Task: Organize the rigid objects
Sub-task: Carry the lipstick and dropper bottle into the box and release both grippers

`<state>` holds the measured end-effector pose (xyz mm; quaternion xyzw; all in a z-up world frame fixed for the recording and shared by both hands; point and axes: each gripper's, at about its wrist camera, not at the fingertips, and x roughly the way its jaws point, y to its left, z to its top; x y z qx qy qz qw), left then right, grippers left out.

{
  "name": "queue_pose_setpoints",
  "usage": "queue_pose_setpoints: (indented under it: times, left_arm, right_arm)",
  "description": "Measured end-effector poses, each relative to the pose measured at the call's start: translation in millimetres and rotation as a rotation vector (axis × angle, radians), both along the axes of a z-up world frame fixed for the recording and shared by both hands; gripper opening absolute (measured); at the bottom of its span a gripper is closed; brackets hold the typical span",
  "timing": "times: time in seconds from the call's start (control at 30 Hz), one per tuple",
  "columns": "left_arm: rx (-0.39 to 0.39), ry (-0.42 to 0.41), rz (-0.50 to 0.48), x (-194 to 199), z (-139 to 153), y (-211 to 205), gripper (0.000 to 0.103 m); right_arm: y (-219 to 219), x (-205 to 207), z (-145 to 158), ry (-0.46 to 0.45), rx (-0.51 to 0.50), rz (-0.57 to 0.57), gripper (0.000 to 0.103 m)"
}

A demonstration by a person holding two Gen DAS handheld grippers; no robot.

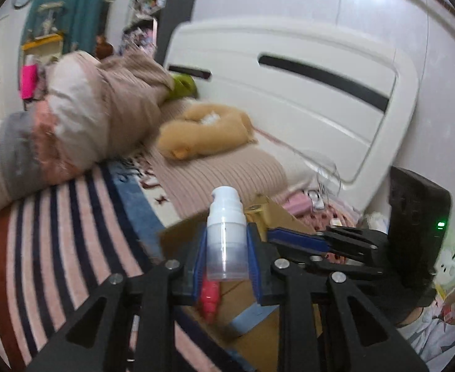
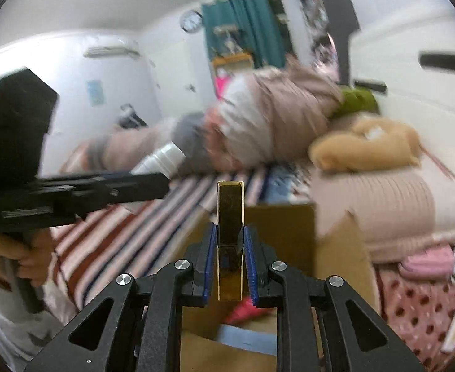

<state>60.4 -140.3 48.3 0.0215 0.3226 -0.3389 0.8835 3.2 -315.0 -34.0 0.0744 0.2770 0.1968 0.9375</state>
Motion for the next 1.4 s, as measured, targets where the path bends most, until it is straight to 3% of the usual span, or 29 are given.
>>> queue_pose_setpoints:
  times: [0.17,0.33,0.67,0.83,0.9,1.07,1.2,1.4]
  left_arm:
    - [0.131,0.061,-0.010,17.2,-30.4,-40.5,0.021]
    - [0.221,0.078,0.020,27.9,-51.2,-52.6,0.021]
    - [0.277,0.094,0.068,40.3,-67.2,-51.5,0.022]
    - [0.273,0.088,0.087,37.5,-63.4,-45.4,0.028]
    - [0.258,0.083,0.096,34.5,-59.8,-40.6,0.033]
    - [0.192,0.052,0.124,21.3,-42.7,-16.7,0.054]
    - [0.112,0.017,0.180,7.9,-23.2,23.5,0.060]
    - [0.059,-0.041,0.300,-10.0,-10.1,97.9,0.065]
  right_arm:
    - [-8.5,19.0,-31.0,0.087,-0.062,-0.014,0.013]
    - [-12.5,22.2,-45.8,0.122,-0.141,-0.054,0.014]
    - [-17.8,14.7,-45.6,0.122,-0.117,-0.052,0.014]
    - [-14.9,10.2,-41.0,0.117,-0.104,-0.041,0.021]
    - [-13.7,7.6,-38.3,0.111,-0.097,-0.035,0.028]
    - [-7.9,-0.5,-26.0,0.089,-0.062,0.002,0.035]
    - [7.1,-9.4,-10.1,0.048,-0.050,0.023,0.047]
    - [52.6,-23.7,18.1,-0.027,-0.040,0.089,0.048]
